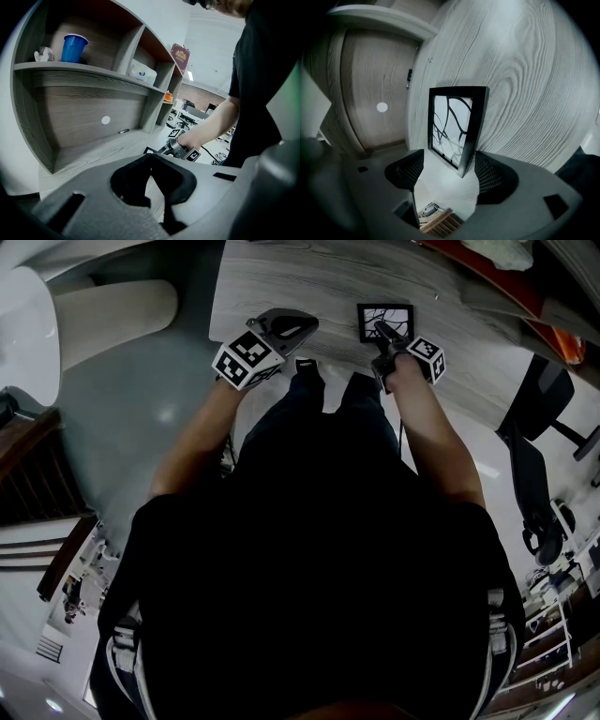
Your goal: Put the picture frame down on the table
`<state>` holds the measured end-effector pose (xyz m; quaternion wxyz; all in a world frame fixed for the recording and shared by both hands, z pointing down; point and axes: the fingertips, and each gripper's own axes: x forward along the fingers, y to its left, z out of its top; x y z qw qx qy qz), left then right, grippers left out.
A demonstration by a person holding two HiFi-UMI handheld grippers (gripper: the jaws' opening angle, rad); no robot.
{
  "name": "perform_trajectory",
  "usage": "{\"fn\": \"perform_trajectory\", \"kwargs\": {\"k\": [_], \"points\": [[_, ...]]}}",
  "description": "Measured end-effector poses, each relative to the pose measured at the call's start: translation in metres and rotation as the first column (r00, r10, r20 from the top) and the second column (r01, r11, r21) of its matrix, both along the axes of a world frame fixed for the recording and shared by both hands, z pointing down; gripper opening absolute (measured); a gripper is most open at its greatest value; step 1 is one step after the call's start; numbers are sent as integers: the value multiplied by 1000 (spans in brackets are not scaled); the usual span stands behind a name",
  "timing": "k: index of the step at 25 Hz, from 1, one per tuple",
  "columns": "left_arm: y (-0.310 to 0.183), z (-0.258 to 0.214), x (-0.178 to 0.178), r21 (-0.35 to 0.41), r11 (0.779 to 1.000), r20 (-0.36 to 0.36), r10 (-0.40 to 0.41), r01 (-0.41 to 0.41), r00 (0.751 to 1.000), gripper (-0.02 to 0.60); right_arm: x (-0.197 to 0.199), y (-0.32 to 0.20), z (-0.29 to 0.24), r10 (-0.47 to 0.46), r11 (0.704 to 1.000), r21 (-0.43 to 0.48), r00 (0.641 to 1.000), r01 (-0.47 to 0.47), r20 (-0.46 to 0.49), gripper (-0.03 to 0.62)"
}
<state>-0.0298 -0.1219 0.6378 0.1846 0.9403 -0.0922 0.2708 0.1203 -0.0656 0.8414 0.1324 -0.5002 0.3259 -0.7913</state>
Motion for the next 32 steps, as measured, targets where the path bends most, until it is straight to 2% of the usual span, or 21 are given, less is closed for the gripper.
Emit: {"fn": "perform_trajectory", "kwargs": {"k": [4, 21, 26, 32], "points": [[0, 2, -3, 2, 1000, 18, -1, 1, 1000, 17, -1, -1, -2, 0, 1000, 8, 1000, 0, 1, 325], [9, -6, 1, 23, 1000, -1, -2, 2, 1000, 17, 0, -13, -25, -68, 994, 85, 997, 70, -22, 325], [11, -8, 8, 30, 1000, -12, 10, -9, 1000, 17, 1, -11, -32, -124, 987, 99, 991, 129, -56, 324], [12, -12, 12, 28, 1000, -22, 9, -8, 1000, 17, 7, -10, -38, -138, 982, 114, 987, 147, -88, 286]]}}
